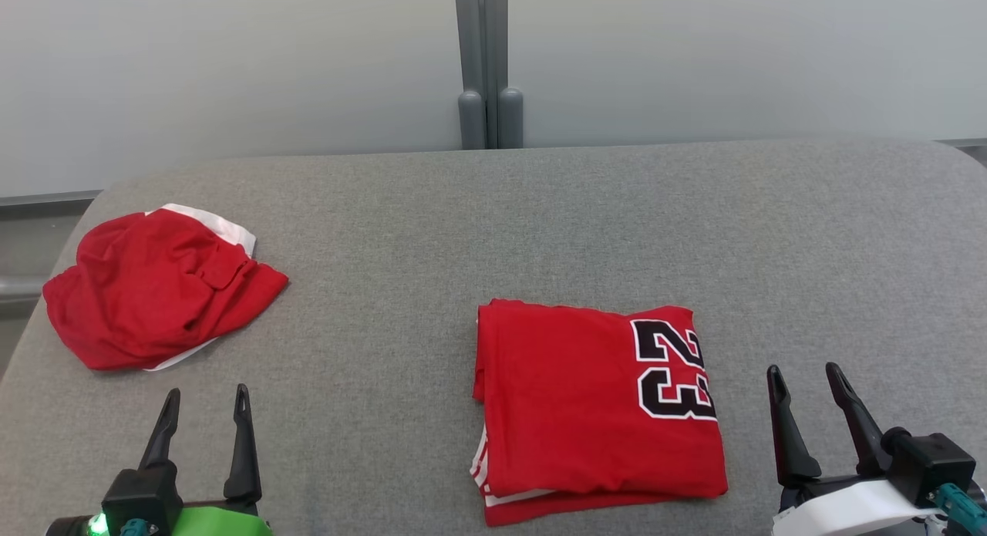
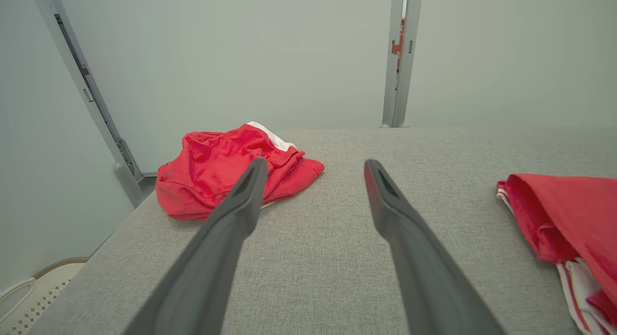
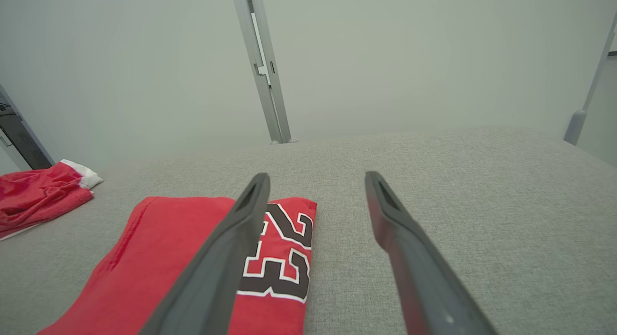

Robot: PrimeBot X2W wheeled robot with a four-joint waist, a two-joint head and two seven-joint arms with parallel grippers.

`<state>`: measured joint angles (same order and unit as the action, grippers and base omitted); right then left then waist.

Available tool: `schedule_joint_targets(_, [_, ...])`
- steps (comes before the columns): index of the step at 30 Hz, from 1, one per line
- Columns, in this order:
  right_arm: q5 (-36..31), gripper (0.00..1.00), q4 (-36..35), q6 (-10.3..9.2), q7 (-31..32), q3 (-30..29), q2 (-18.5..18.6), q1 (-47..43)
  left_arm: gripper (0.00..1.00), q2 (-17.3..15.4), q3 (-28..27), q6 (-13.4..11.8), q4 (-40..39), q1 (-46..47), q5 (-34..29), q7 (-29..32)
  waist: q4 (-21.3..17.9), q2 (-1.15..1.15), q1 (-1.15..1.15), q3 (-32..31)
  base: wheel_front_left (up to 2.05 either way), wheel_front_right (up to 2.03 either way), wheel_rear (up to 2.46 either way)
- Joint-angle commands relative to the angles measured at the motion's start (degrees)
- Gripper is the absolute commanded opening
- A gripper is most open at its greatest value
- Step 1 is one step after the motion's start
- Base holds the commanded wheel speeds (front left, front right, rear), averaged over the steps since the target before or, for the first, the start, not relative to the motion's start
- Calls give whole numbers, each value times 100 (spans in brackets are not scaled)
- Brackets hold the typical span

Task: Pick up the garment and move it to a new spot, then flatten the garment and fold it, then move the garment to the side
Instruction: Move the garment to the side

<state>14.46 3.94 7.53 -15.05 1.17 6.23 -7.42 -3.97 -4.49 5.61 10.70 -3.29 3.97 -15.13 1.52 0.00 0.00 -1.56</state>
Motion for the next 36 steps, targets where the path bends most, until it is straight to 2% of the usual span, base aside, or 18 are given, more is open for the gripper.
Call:
schedule_joint_targets(1, [-14, 100, 19, -9, -17, 8, 4, -28, 100, -41, -27, 4, 27, -89, 48, -1, 6, 0, 0, -2, 0, 0, 0])
schedule_joint_targets(14, [-59, 100, 37, -9, 28, 42, -5, 33, 100, -137, 47, 63, 157, 65, 181, -1, 28, 0, 0, 13, 0, 0, 0])
schedule_joint_targets(36, [-67, 100, 180, -9, 68, 176, 0, 213, 100, -151, 134, 5, 197, 114, 197, -1, 17, 0, 0, 53, 0, 0, 0])
